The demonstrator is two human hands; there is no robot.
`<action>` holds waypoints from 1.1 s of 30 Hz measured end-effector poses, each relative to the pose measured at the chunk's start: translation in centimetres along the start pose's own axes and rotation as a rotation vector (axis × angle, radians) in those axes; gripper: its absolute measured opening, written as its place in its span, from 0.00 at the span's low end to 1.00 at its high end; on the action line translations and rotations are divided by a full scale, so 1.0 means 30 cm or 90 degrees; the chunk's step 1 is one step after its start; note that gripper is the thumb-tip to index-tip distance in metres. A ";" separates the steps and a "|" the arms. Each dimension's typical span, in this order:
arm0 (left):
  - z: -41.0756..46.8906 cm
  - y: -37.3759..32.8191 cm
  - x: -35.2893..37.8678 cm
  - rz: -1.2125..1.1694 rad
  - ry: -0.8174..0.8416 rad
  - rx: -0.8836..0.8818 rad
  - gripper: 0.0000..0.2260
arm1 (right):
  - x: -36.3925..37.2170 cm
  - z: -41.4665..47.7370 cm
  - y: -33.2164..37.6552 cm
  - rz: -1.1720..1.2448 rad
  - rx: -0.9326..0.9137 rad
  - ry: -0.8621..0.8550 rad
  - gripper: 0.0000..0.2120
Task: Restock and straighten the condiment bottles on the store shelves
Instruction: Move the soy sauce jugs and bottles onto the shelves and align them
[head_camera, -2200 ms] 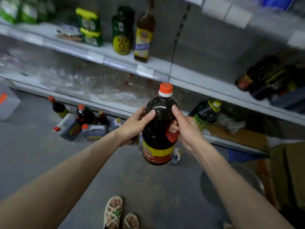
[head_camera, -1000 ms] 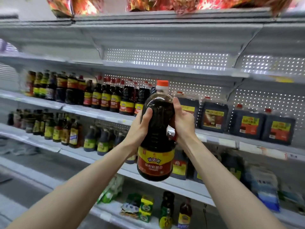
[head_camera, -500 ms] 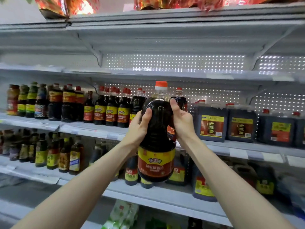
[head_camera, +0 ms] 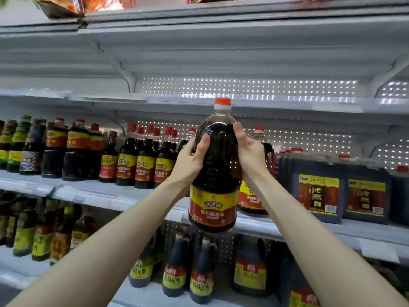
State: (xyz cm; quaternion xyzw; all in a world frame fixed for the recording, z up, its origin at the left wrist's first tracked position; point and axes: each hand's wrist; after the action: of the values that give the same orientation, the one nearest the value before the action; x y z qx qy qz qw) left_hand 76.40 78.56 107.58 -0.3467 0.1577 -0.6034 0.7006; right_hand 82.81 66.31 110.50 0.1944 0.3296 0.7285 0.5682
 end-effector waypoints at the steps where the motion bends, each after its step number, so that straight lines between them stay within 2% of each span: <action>1: 0.034 0.013 -0.003 0.001 0.004 0.009 0.25 | 0.007 0.031 -0.013 0.006 -0.011 -0.004 0.48; 3: 0.099 0.042 -0.013 0.001 0.003 0.017 0.23 | 0.020 0.088 -0.047 0.002 -0.028 -0.006 0.54; 5: 0.168 0.086 -0.028 -0.001 0.004 0.021 0.22 | 0.031 0.144 -0.083 -0.008 -0.040 -0.002 0.53; 11: 0.337 0.193 -0.054 -0.011 0.019 0.029 0.30 | 0.055 0.284 -0.177 -0.024 -0.042 -0.043 0.55; 16: 0.433 0.306 -0.096 -0.035 0.036 0.004 0.25 | 0.093 0.366 -0.283 -0.037 -0.019 -0.084 0.56; 19: 0.478 0.355 -0.119 -0.048 0.052 -0.019 0.25 | 0.110 0.402 -0.319 -0.051 0.010 -0.106 0.51; 22: 0.507 0.406 -0.139 -0.065 0.052 -0.032 0.28 | 0.126 0.426 -0.356 -0.066 0.035 -0.118 0.41; 26: 0.519 0.465 -0.144 -0.077 0.036 -0.072 0.29 | 0.126 0.449 -0.413 -0.081 0.066 -0.131 0.41; 29: 0.530 0.478 -0.137 -0.103 0.020 -0.101 0.30 | 0.122 0.470 -0.425 -0.088 0.075 -0.127 0.36; 33: 0.542 0.475 -0.131 -0.114 0.015 -0.127 0.25 | 0.119 0.484 -0.418 -0.108 0.097 -0.112 0.33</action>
State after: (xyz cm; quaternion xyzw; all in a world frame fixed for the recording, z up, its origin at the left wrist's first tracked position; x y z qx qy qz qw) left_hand 96.42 87.57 108.71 -0.4200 0.1935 -0.6492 0.6039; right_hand 100.13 75.22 111.64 0.2716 0.3480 0.6306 0.6383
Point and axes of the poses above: each hand's wrist, its own z-axis towards the middle knuckle, its own x-axis out of the palm, y = z × x, and after that the axes turned 12 degrees about -z, right-handed
